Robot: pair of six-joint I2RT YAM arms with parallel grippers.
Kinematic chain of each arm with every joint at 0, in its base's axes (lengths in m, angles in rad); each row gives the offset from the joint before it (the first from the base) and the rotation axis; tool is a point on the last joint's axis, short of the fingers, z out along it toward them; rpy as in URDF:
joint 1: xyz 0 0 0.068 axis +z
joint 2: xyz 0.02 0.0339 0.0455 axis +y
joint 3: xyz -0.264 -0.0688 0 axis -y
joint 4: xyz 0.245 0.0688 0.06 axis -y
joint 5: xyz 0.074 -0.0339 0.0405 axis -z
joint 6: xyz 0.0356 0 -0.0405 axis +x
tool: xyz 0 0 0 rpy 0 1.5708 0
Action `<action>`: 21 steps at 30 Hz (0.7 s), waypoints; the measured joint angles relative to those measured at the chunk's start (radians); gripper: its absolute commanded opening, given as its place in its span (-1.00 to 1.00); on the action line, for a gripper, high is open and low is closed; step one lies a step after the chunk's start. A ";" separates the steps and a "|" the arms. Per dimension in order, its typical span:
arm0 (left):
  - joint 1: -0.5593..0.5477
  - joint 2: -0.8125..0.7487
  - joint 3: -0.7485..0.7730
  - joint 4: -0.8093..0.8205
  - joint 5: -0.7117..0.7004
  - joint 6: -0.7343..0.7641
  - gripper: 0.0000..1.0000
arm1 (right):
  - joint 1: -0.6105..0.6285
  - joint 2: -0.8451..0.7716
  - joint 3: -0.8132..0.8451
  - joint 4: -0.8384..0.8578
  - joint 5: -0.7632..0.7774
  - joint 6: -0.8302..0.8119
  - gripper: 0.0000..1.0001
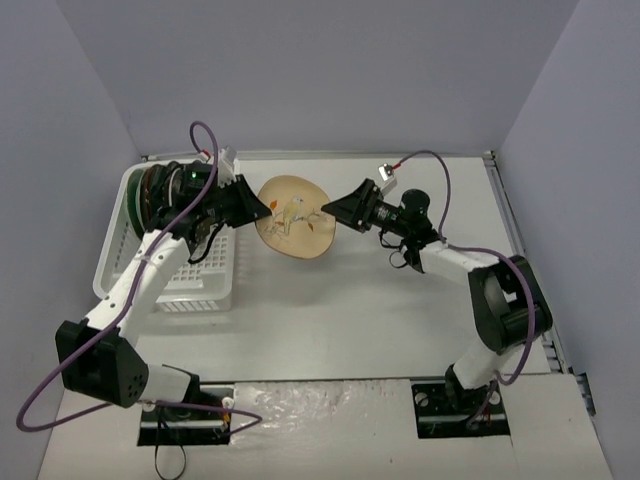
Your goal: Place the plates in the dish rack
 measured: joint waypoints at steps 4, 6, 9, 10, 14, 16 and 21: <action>0.000 -0.010 0.025 -0.049 -0.021 0.034 -1.00 | -0.005 -0.049 0.025 -0.129 0.029 -0.110 1.00; 0.000 -0.014 0.046 -0.075 -0.037 0.054 -1.00 | -0.017 -0.070 0.031 -0.185 0.041 -0.158 1.00; 0.000 -0.026 0.082 -0.110 -0.067 0.091 -1.00 | -0.059 -0.097 0.031 -0.264 0.051 -0.210 1.00; 0.000 -0.031 0.098 -0.125 -0.081 0.110 -1.00 | -0.079 -0.106 0.031 -0.296 0.059 -0.230 1.00; -0.001 -0.043 0.174 -0.197 -0.175 0.197 -1.00 | -0.141 -0.154 0.031 -0.433 0.108 -0.307 1.00; -0.005 -0.045 0.225 -0.236 -0.248 0.255 -1.00 | -0.157 -0.186 0.031 -0.494 0.133 -0.347 1.00; -0.005 -0.046 0.336 -0.292 -0.468 0.416 -1.00 | -0.164 -0.256 0.031 -0.586 0.168 -0.419 1.00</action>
